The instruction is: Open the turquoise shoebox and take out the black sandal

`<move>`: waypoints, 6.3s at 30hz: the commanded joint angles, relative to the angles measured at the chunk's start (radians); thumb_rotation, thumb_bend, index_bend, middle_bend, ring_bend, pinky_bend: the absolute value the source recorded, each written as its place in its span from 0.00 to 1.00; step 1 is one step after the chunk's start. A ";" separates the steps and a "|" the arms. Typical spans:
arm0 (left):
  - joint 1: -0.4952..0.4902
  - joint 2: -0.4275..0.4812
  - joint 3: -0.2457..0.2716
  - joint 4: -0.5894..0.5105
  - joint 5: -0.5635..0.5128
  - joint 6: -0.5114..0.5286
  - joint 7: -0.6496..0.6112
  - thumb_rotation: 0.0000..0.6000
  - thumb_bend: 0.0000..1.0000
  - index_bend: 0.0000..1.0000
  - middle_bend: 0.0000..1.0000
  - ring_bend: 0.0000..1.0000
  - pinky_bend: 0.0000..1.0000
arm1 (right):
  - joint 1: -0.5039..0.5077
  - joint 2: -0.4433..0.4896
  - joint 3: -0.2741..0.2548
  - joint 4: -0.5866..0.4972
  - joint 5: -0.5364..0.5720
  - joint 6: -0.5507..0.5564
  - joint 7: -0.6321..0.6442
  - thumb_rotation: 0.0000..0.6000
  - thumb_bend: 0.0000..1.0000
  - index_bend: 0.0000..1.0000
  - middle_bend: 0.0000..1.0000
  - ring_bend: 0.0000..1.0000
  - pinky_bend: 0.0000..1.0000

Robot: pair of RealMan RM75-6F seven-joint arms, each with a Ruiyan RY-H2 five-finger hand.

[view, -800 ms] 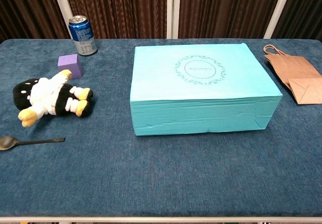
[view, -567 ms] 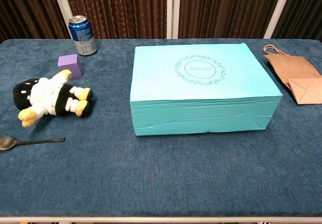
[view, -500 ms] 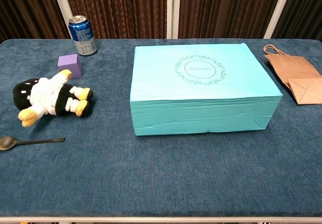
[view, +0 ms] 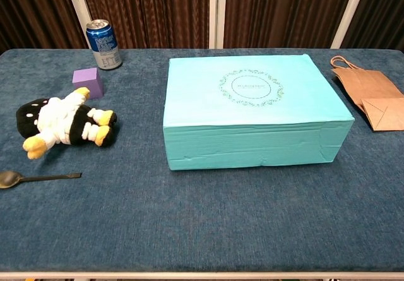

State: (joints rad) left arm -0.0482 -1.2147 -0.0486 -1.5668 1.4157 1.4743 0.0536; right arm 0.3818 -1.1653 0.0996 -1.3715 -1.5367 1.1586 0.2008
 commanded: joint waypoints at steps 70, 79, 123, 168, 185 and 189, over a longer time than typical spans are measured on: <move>0.044 0.000 0.013 0.038 0.000 0.019 -0.074 1.00 0.00 0.16 0.10 0.02 0.12 | 0.288 -0.623 -0.150 0.643 -0.273 0.238 -0.053 1.00 0.35 0.43 0.27 0.08 0.00; 0.040 0.002 0.012 0.035 0.006 0.016 -0.072 1.00 0.00 0.16 0.10 0.02 0.12 | 0.262 -0.625 -0.096 0.547 -0.158 0.200 0.169 1.00 0.43 0.46 0.32 0.10 0.00; 0.032 0.020 0.014 0.007 0.010 0.004 -0.052 1.00 0.00 0.16 0.10 0.02 0.12 | 0.370 -0.272 0.299 0.105 0.721 -0.558 0.536 1.00 0.11 0.00 0.03 0.00 0.00; 0.029 0.021 0.015 0.000 0.024 0.021 -0.044 1.00 0.00 0.16 0.10 0.02 0.12 | 0.646 -0.264 0.147 -0.031 0.517 -0.543 -0.360 1.00 0.05 0.08 0.18 0.00 0.00; 0.046 0.020 0.017 0.012 0.007 0.024 -0.058 1.00 0.00 0.16 0.10 0.02 0.12 | 0.792 -0.564 0.044 0.260 0.693 -0.458 -0.699 1.00 0.22 0.51 0.36 0.05 0.00; 0.047 0.019 0.017 0.011 0.006 0.025 -0.058 1.00 0.00 0.16 0.10 0.02 0.12 | 0.769 -0.573 0.062 0.278 0.635 -0.403 -0.655 1.00 0.34 0.72 0.50 0.17 0.00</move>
State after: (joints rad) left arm -0.0009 -1.1956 -0.0316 -1.5555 1.4219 1.4990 -0.0043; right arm 1.1644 -1.7278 0.1512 -1.1077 -0.8705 0.7304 -0.4772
